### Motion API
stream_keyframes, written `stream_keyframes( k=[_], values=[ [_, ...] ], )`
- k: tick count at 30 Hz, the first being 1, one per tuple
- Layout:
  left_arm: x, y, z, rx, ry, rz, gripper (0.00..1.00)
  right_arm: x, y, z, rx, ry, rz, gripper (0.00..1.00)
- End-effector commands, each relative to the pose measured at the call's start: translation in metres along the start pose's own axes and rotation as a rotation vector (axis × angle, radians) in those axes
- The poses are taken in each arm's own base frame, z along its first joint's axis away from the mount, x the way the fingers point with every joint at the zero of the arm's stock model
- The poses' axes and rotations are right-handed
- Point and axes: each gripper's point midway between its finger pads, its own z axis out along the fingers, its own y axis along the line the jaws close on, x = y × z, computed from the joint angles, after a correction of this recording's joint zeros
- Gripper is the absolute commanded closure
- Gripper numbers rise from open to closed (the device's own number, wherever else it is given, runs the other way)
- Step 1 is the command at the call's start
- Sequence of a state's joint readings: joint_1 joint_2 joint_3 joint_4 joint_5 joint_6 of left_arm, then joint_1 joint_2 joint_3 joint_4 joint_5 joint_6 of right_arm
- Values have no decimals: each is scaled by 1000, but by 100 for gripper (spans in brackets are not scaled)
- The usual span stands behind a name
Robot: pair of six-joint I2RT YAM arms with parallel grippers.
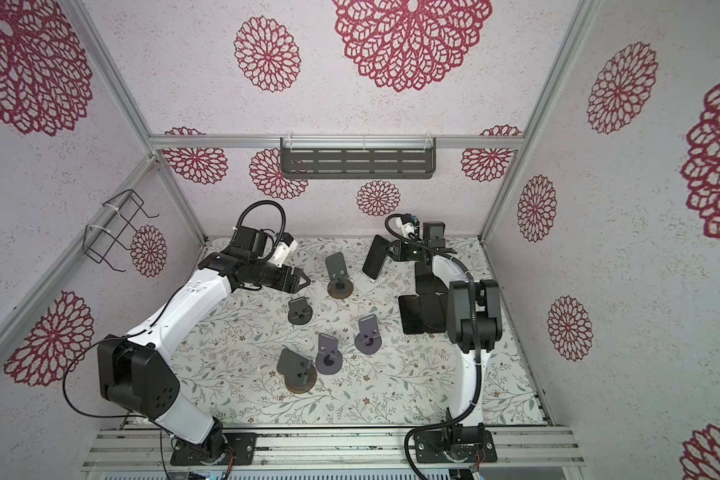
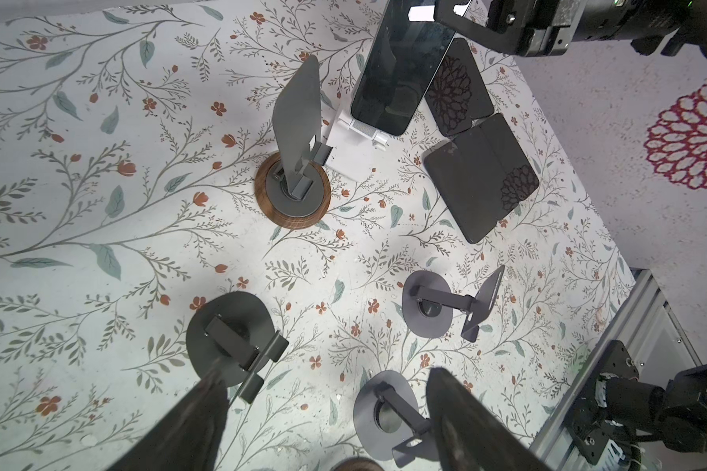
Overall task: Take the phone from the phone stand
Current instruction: 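Close the right gripper on the teal-edged phone and lift it off the stand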
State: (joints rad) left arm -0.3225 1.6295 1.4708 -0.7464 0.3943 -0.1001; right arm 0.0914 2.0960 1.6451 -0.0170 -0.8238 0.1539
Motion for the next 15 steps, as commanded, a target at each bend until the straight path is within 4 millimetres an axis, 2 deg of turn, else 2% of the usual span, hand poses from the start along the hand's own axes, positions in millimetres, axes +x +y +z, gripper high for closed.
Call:
stream_keyframes(
  k=[1,5,8,11,15],
  values=[
    [-8,-8,-5,20,-17,35,19,-62,56,-39,-52,-120,-125,92],
    [-11,-14,-9,35,-34,46,18,-70,75,-52,-61,-125,-131,94],
    [-14,-23,-14,69,-61,68,18,-67,95,-62,-100,-109,-110,95],
    [-17,-40,-21,157,-86,94,18,-55,119,-75,-170,-61,-109,95],
    [-17,-76,-32,362,-94,120,31,-27,155,-96,-282,37,-180,95]
  ],
)
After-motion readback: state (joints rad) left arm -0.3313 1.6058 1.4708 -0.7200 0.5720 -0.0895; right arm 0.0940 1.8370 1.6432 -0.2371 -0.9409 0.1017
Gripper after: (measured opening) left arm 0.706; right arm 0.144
